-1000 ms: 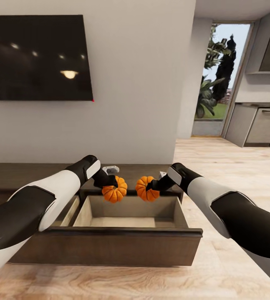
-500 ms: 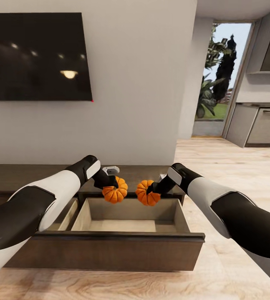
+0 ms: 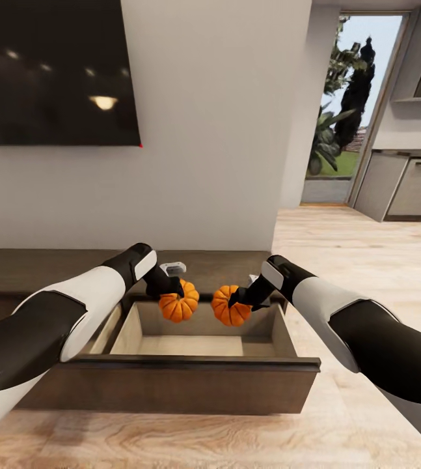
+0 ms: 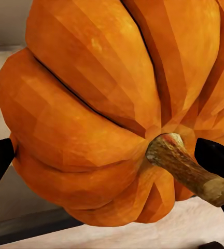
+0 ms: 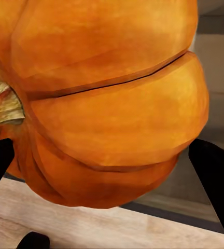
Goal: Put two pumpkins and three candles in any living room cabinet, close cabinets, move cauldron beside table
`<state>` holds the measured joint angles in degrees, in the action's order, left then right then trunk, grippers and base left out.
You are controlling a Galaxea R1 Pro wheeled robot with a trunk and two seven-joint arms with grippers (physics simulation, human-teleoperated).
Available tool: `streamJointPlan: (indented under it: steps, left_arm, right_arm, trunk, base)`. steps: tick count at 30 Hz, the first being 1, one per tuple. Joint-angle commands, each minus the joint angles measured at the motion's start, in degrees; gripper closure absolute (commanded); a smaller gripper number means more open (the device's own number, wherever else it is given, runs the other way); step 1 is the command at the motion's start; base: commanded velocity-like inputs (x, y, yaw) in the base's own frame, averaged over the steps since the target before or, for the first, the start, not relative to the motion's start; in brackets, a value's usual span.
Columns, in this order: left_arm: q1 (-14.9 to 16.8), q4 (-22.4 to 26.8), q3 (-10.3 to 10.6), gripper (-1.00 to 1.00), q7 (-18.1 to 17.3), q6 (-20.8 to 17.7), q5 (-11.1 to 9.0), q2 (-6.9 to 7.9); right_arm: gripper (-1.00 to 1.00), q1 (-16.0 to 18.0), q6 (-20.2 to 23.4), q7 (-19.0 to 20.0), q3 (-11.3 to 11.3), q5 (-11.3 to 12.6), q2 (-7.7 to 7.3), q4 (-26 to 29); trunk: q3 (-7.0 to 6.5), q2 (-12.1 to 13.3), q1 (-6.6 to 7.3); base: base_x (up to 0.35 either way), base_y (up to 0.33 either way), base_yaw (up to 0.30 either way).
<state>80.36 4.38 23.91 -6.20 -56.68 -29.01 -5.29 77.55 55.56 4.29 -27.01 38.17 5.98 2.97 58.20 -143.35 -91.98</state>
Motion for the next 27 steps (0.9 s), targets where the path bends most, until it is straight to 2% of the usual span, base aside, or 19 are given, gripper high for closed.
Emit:
streamJointPlan:
  steps: [1, 16, 20, 22, 27]
  left_arm:
    - [0.1, 0.0, 0.4, 1.0, -0.6, -0.1, 0.1, 0.01]
    - [0.1, 0.0, 0.4, 1.0, -0.6, -0.2, 0.2, 0.01]
    - [0.1, 0.0, 0.5, 1.0, -0.6, -0.2, 0.2, 0.01]
    - [0.1, 0.0, 0.5, 1.0, -0.5, -0.1, 0.2, 0.01]
    - [0.1, 0.0, 0.5, 1.0, -0.4, -0.1, 0.2, -0.41]
  right_arm:
    - [1.0, 0.1, 0.2, 0.5, -0.4, 0.0, -0.01, 0.0]
    - [1.0, 0.1, -0.3, 0.5, -0.4, 0.0, -0.01, 0.0]
    - [1.0, 0.1, -0.4, 0.5, -0.4, 0.0, -0.01, 0.0]
    - [1.0, 0.1, -0.5, 0.5, -0.4, 0.0, -0.01, 0.0]
    - [1.0, 0.1, -0.5, 0.5, -0.4, 0.0, -0.01, 0.0]
  trunk:
    - [0.29, -0.1, 0.0]
    - [4.67, -0.3, -0.39]
    - [4.99, -0.3, -0.39]
    - [5.15, -0.3, -0.39]
    - [6.55, -0.3, -0.52]
  base:
    - [0.0, 0.0, 0.005]
    - [0.0, 0.0, 0.113]
    - [0.0, 0.0, 0.118]
    - [0.0, 0.0, -0.005]
    - [0.0, 0.0, -0.197]
